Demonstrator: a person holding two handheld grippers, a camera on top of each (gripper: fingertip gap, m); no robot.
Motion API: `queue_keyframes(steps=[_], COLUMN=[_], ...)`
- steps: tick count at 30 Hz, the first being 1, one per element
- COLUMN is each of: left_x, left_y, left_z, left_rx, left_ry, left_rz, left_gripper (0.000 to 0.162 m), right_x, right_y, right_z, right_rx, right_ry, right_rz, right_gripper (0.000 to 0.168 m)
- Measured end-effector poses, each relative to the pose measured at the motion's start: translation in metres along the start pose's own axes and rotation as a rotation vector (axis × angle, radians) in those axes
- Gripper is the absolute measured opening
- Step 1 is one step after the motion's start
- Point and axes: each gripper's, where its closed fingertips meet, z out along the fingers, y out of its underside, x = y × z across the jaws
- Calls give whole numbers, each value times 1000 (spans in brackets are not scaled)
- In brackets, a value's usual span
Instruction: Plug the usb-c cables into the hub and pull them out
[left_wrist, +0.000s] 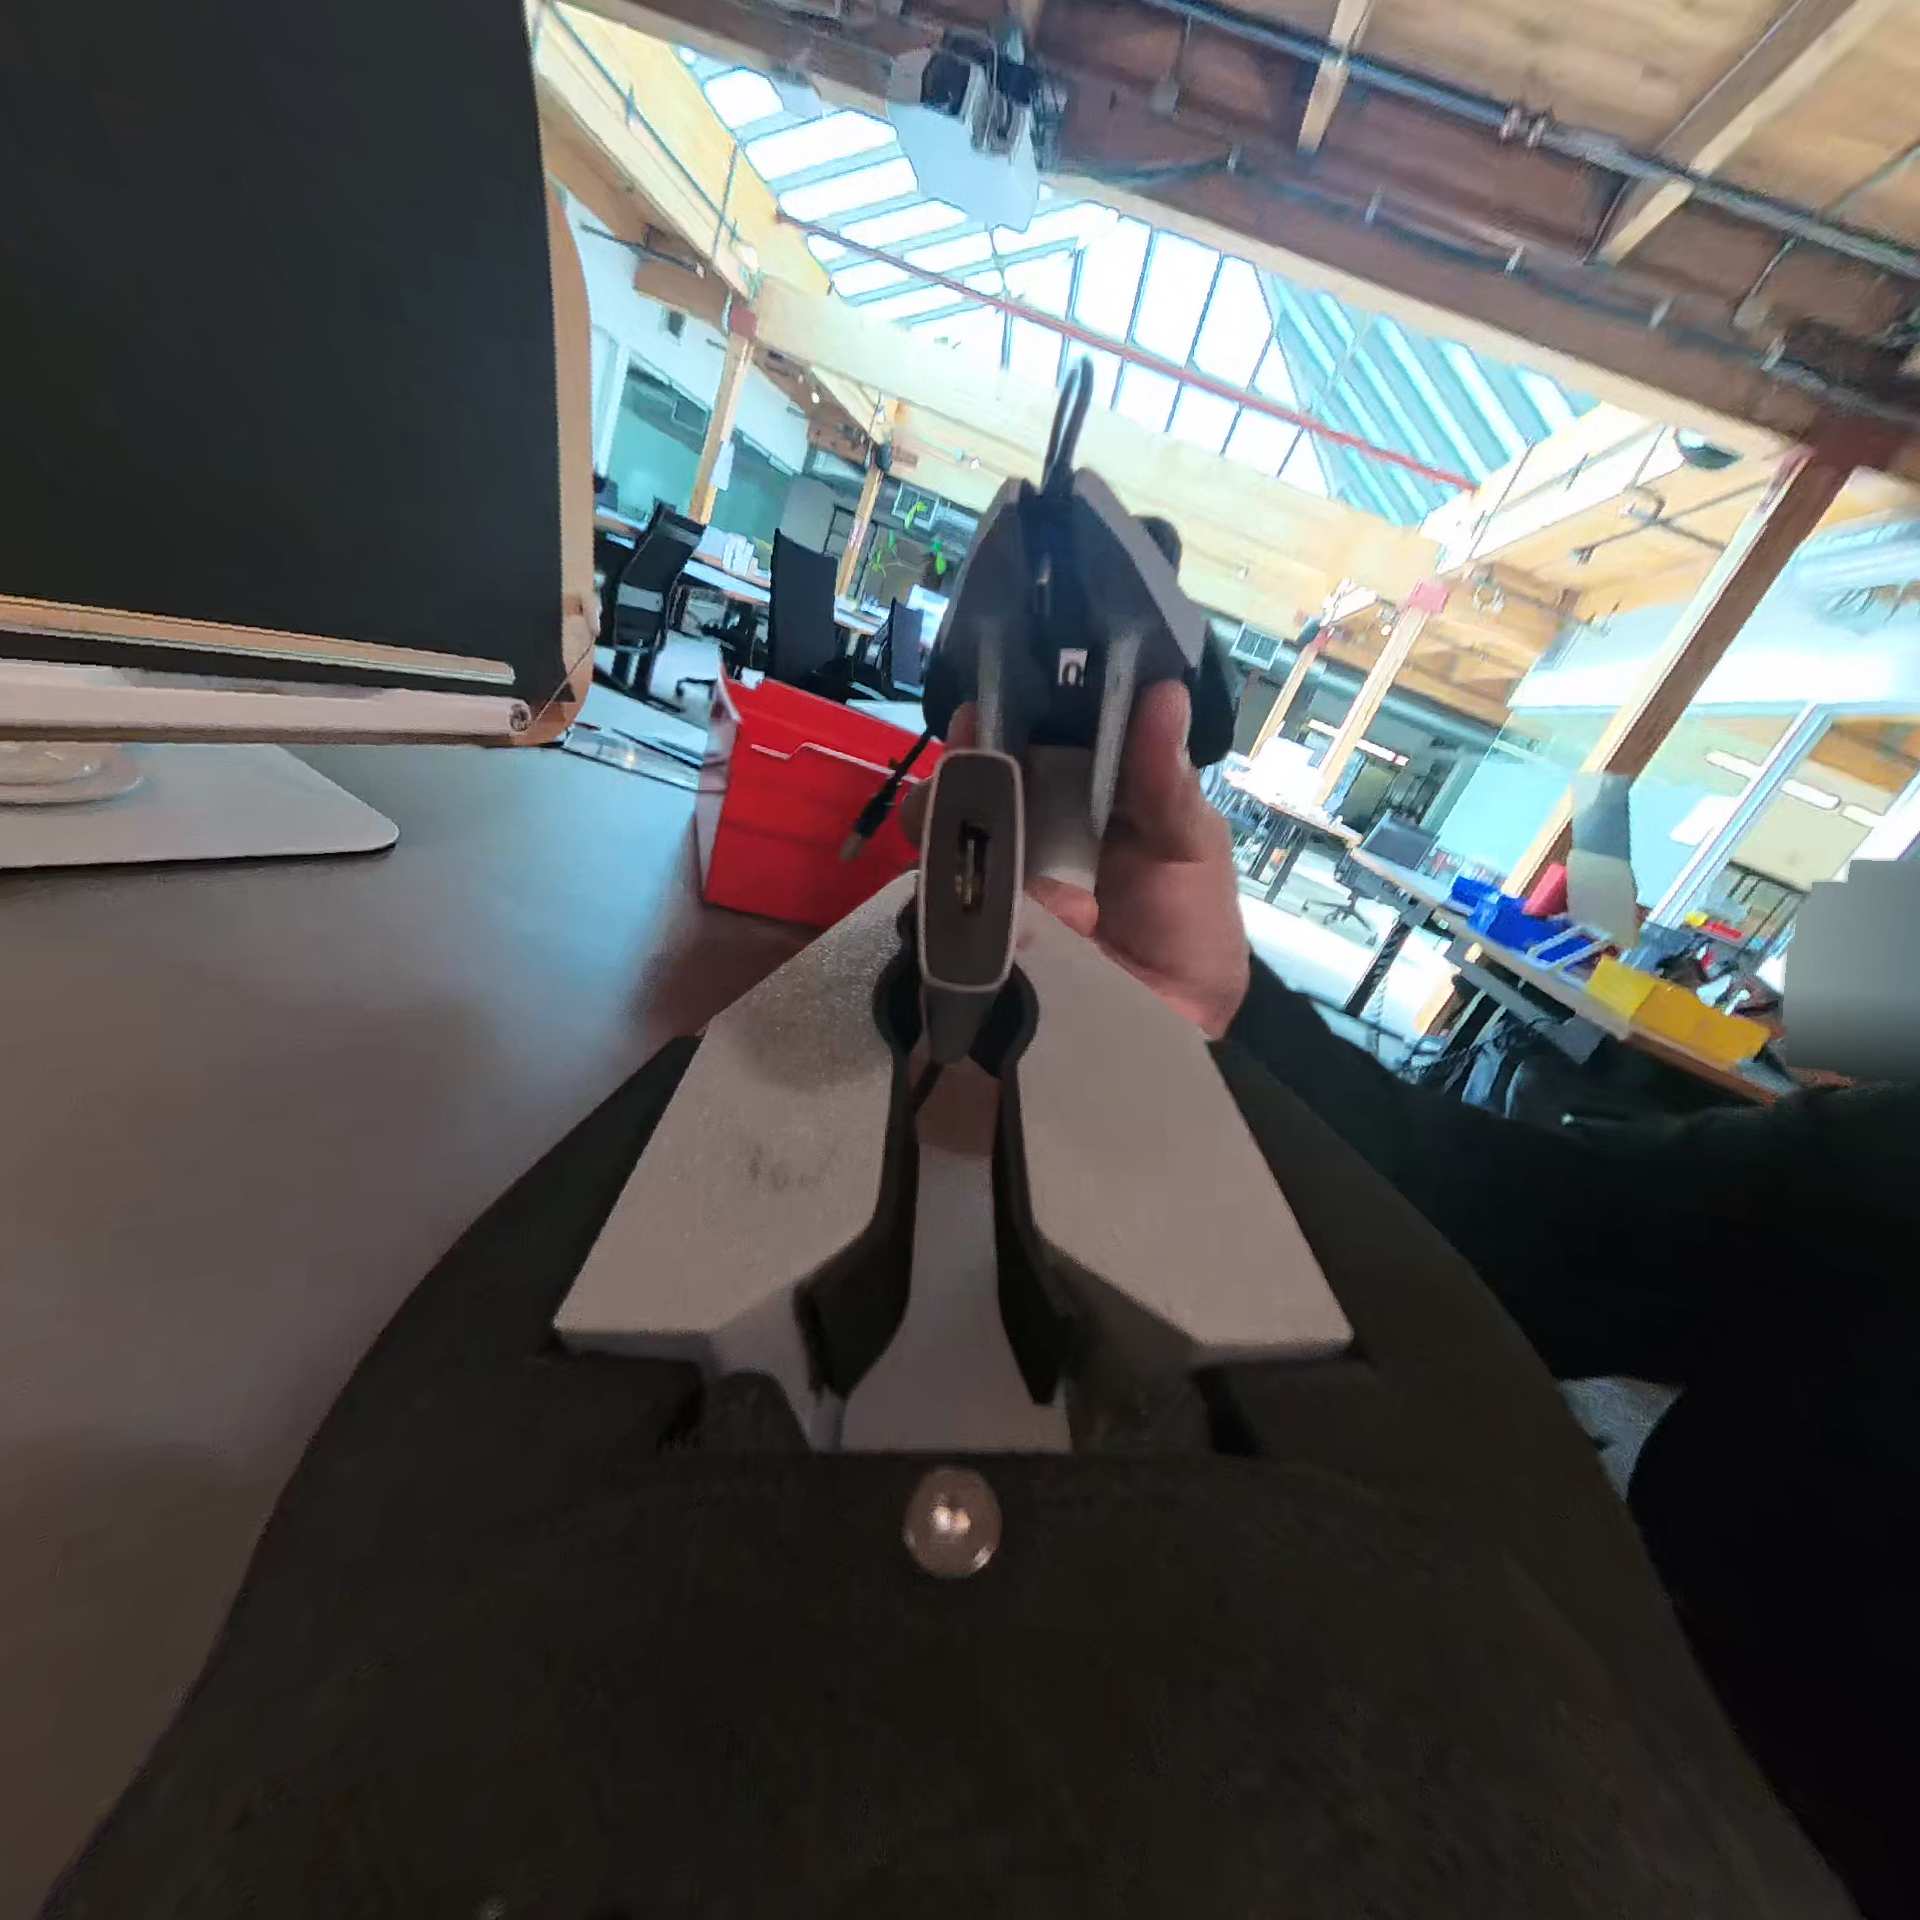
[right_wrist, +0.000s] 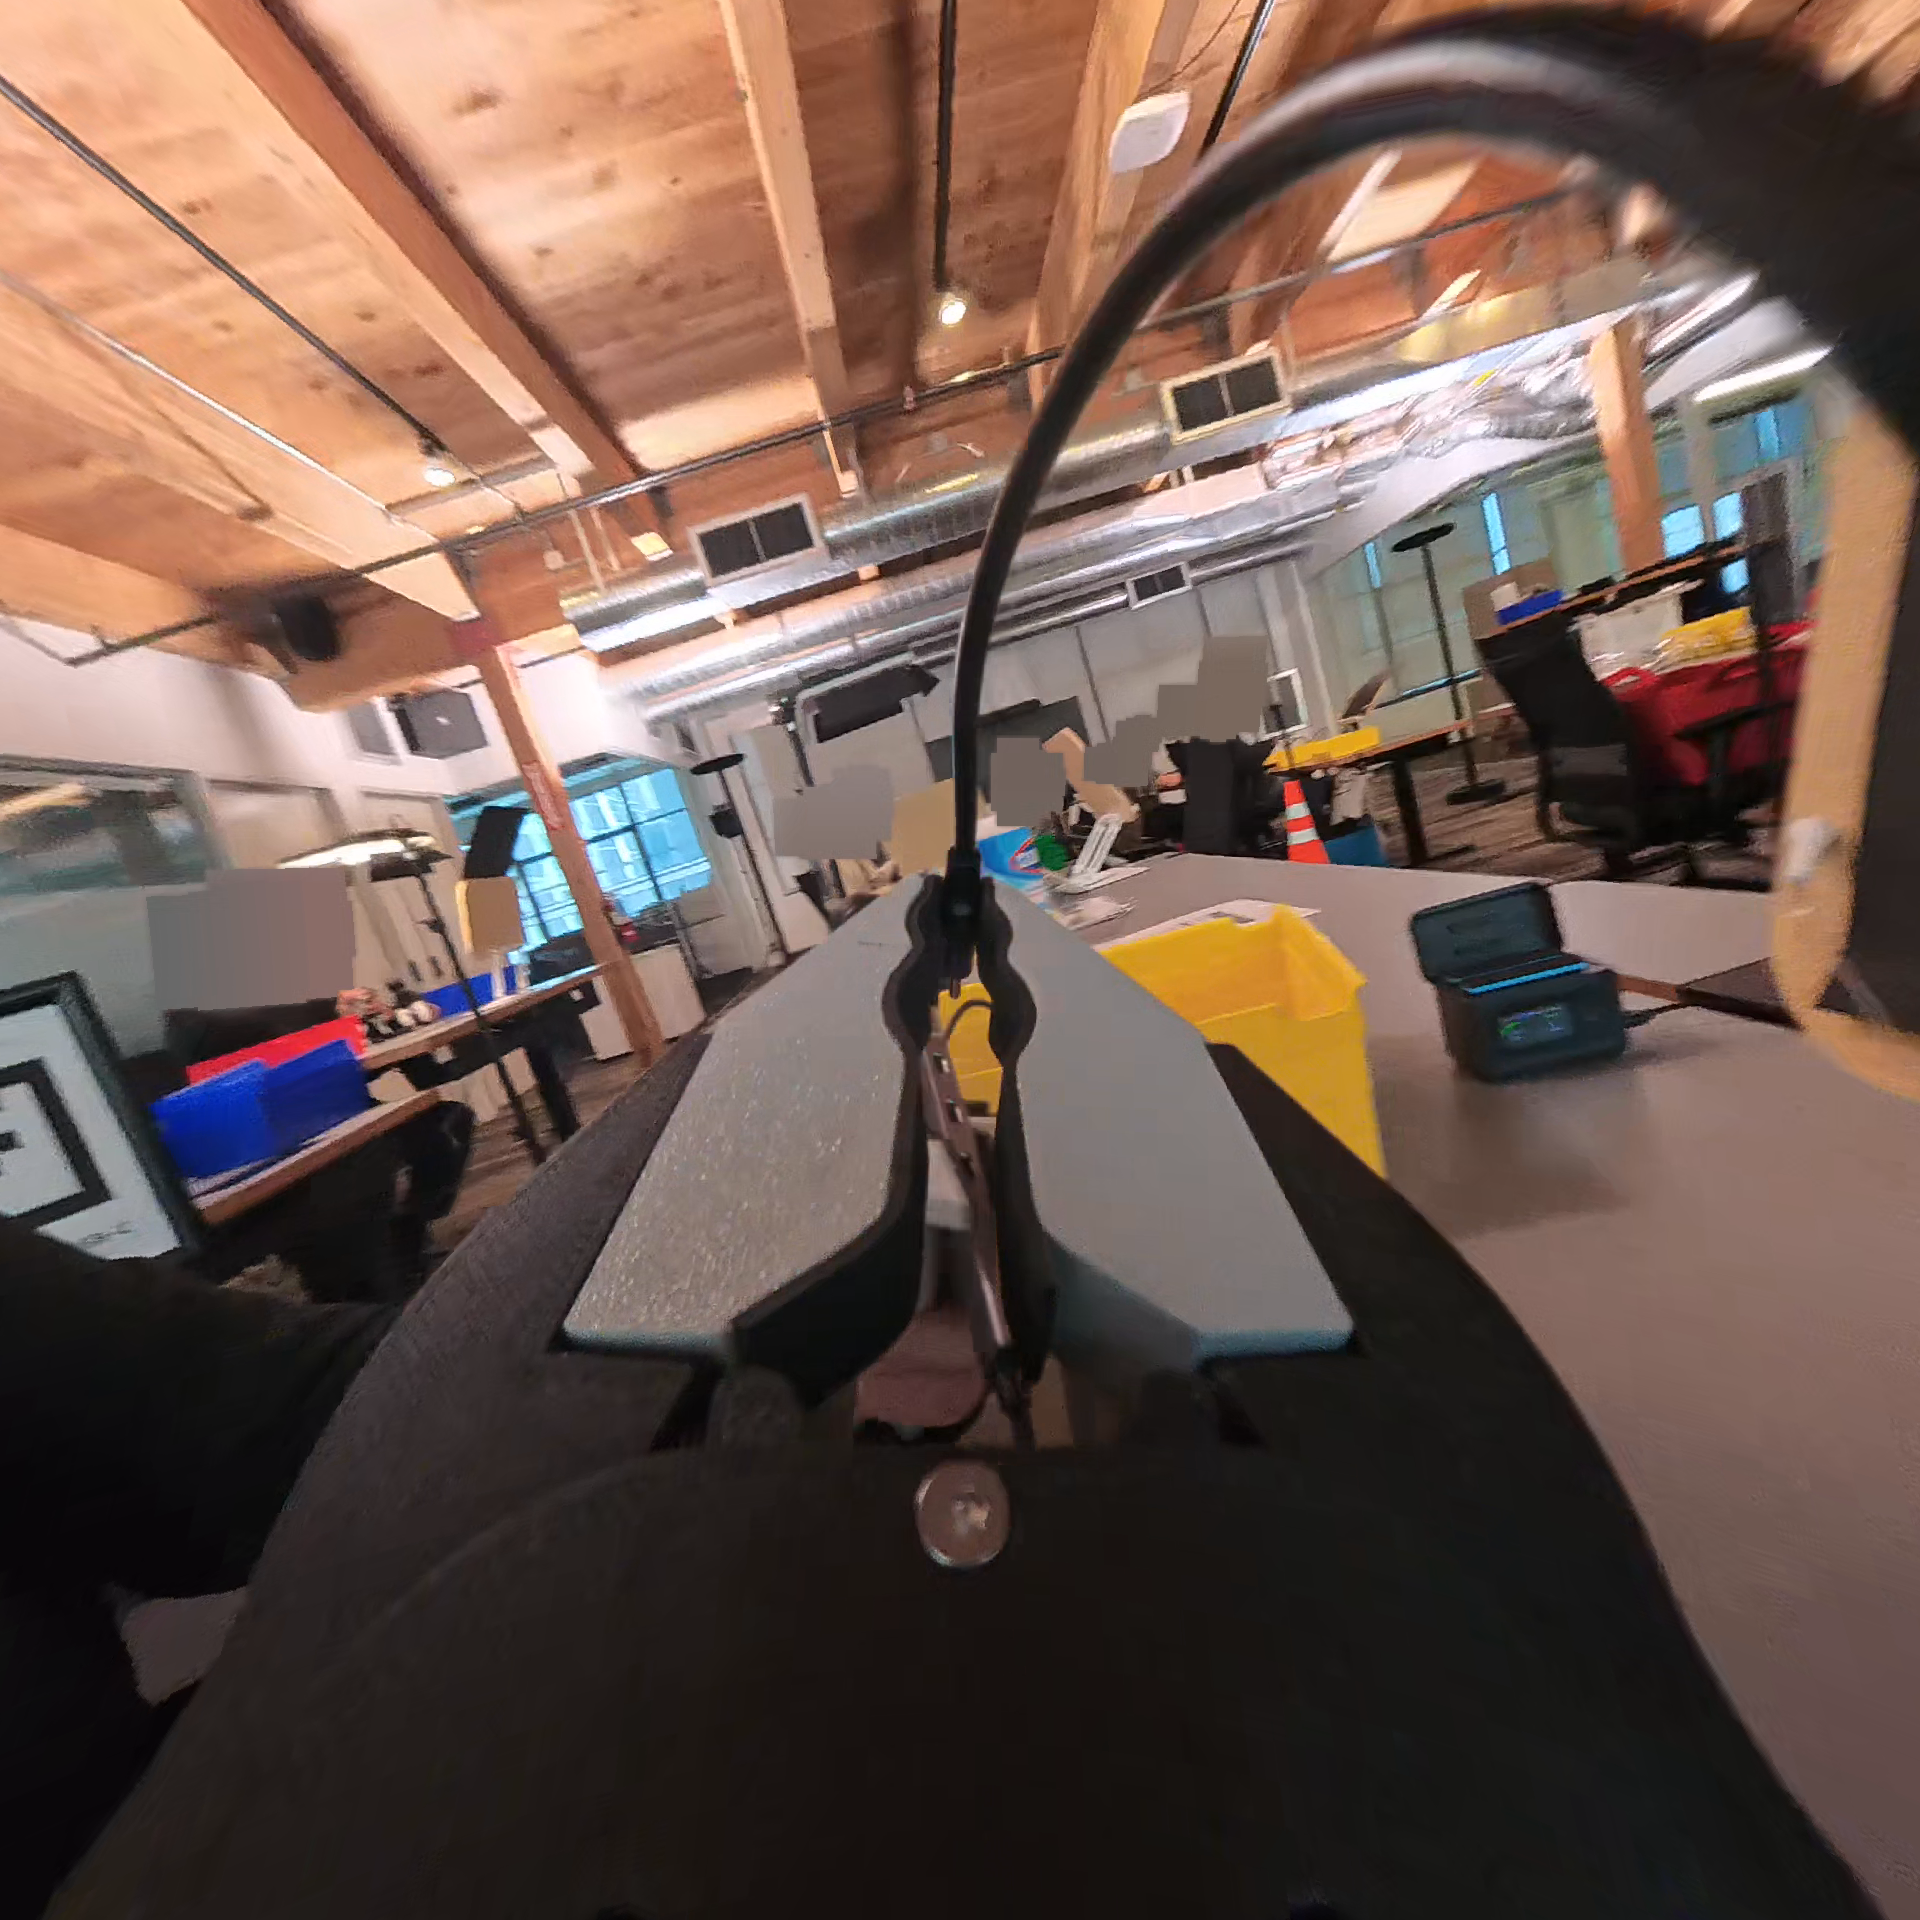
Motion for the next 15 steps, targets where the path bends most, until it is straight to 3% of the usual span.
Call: queue_keyframes(steps=[6, 10, 13, 15], left_x=[-1, -4, -5, -4], left_y=[6, 8, 14, 16], left_z=[0, 1, 2, 3], left_rx=[-22, -30, -62, -71], left_ry=[6, -2, -15, -18], left_rz=[-14, -14, 2, 9], left_gripper=[7, 7, 7, 7], right_x=[-19, -25, -20, -17], right_y=[40, 66, 56, 30], right_z=[16, 11, -1, -19], right_rx=[-244, -444, -505, -547], right_ry=[-62, -21, 55, 116], right_rz=[-30, -191, -273, -334], right_gripper=[3, 3, 3, 3])
